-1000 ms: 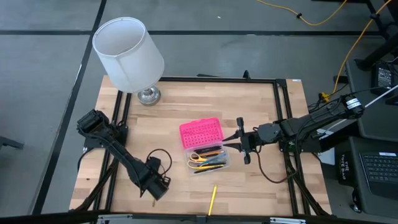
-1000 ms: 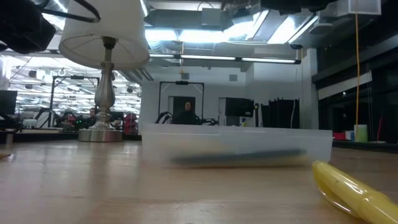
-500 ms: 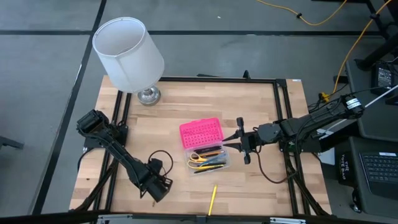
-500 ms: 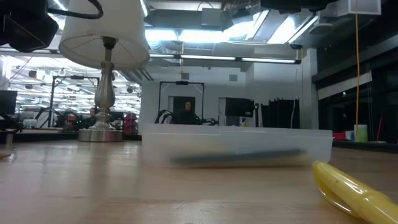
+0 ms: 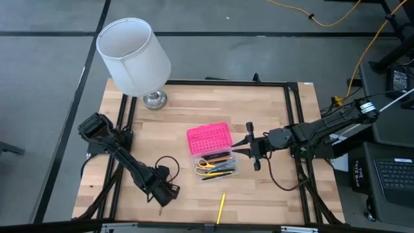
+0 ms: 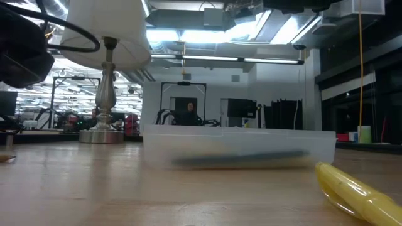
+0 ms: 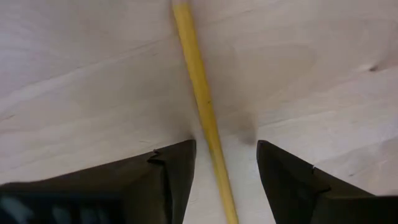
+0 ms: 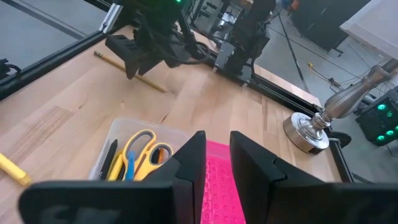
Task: Pick & place school supplies into a supply box
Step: Put the yellow pencil into the pink supply box
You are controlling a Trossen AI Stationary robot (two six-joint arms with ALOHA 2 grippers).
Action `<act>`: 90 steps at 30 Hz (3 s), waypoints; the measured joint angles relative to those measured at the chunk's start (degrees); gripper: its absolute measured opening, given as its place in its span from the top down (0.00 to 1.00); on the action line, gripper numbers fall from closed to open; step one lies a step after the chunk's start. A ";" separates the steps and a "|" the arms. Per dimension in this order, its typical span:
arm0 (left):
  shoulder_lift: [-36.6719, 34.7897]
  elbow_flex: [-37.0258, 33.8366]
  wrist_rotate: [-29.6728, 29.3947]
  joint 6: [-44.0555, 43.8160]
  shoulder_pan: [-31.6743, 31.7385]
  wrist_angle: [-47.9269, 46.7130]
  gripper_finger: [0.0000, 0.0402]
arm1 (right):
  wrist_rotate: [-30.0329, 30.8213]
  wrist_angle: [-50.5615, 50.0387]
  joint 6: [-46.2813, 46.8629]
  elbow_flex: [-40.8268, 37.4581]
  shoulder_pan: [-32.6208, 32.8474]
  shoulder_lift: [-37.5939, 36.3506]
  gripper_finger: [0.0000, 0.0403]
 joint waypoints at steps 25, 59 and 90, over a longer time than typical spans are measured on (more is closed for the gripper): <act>0.09 -1.84 -0.21 4.19 -1.10 -2.71 0.98 | 0.00 -0.06 0.08 0.00 0.00 0.00 0.81; -1.65 3.47 -20.48 21.75 -0.01 -6.89 0.98 | 0.02 -0.06 0.18 0.00 0.02 0.01 0.81; -1.87 20.74 -29.89 65.65 10.14 -10.51 0.97 | 0.02 0.53 -0.13 0.00 0.02 0.02 0.81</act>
